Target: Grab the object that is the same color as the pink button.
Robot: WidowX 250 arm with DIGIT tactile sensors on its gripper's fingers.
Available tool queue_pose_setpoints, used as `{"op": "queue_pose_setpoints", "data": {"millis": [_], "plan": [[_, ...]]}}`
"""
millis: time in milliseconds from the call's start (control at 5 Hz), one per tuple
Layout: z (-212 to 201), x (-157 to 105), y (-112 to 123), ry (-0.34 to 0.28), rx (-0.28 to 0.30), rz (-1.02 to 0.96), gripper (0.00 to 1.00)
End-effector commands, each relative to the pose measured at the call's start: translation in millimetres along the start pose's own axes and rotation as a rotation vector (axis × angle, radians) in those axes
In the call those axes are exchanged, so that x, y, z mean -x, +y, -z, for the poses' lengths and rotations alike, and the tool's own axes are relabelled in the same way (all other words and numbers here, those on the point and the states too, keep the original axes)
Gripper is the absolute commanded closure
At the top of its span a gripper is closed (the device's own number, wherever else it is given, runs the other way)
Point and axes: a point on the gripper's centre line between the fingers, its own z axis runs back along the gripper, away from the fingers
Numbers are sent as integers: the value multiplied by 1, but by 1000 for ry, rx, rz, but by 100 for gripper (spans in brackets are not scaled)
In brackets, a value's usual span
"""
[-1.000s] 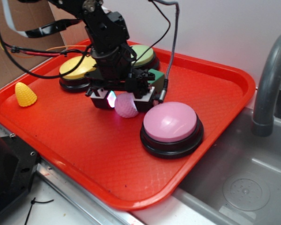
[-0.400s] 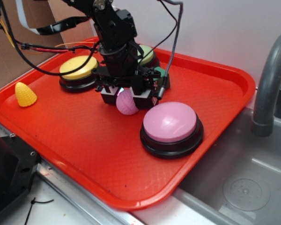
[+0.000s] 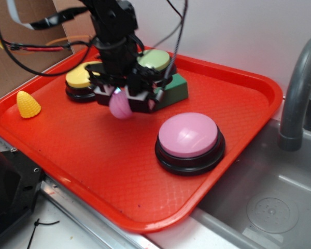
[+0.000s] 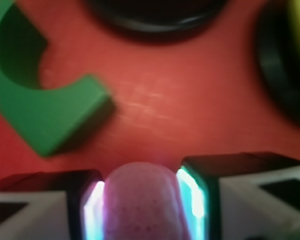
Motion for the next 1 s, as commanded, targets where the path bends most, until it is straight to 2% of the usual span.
{"op": "queue_pose_setpoints", "data": {"millis": [0,200,600,800], "plan": [[-79,-11,36,-57,63,90,100],[-97,-7,47,-78,66,132,100],[-111,3,52,-99,48,188,100],[-111,4,52,-93,20,176,100]]}}
